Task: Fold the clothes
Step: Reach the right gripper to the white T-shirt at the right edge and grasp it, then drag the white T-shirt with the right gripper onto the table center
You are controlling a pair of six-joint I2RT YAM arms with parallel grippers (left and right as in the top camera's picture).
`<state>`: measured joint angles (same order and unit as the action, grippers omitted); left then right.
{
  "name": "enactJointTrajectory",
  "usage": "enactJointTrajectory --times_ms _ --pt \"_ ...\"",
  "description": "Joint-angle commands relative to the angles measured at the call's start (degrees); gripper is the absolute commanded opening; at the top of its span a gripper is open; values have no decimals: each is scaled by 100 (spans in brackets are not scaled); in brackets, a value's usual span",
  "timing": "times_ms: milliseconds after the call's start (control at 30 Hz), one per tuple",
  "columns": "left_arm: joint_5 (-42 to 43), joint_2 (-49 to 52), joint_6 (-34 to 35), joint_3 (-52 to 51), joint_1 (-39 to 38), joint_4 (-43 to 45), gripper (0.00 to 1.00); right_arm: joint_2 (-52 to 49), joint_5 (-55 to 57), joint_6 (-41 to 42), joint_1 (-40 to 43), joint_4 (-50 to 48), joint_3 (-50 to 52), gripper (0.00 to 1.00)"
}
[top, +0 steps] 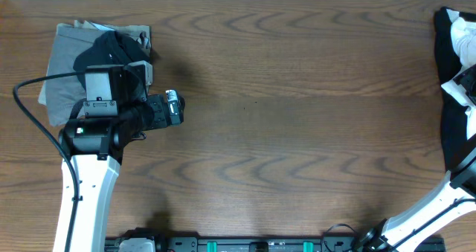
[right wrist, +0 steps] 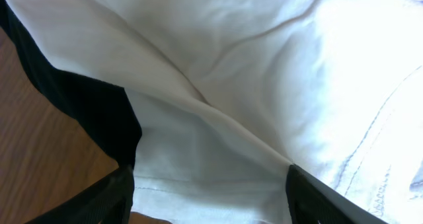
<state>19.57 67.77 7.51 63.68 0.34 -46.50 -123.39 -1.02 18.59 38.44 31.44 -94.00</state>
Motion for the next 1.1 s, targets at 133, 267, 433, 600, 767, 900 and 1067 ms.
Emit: enactJointTrajectory --times_ms 133,267,433,600,767,900,1067 --pt "76 28 11 96 35 -15 98 -109 -151 -907 57 -149 -85 81" --pt "76 28 11 96 35 -15 98 -111 -352 -949 146 -142 -81 83" --pt "76 28 11 96 35 -2 98 -122 -354 -946 188 -76 -59 73" --pt "81 28 35 96 35 44 98 -205 -63 -922 173 -111 111 63" --pt "83 28 33 96 33 4 98 -315 -31 -920 186 -101 111 37" --pt "83 28 33 96 33 4 98 -315 -52 -896 186 -94 111 27" --pt "83 28 33 96 33 2 98 -293 -142 -896 188 13 111 1"
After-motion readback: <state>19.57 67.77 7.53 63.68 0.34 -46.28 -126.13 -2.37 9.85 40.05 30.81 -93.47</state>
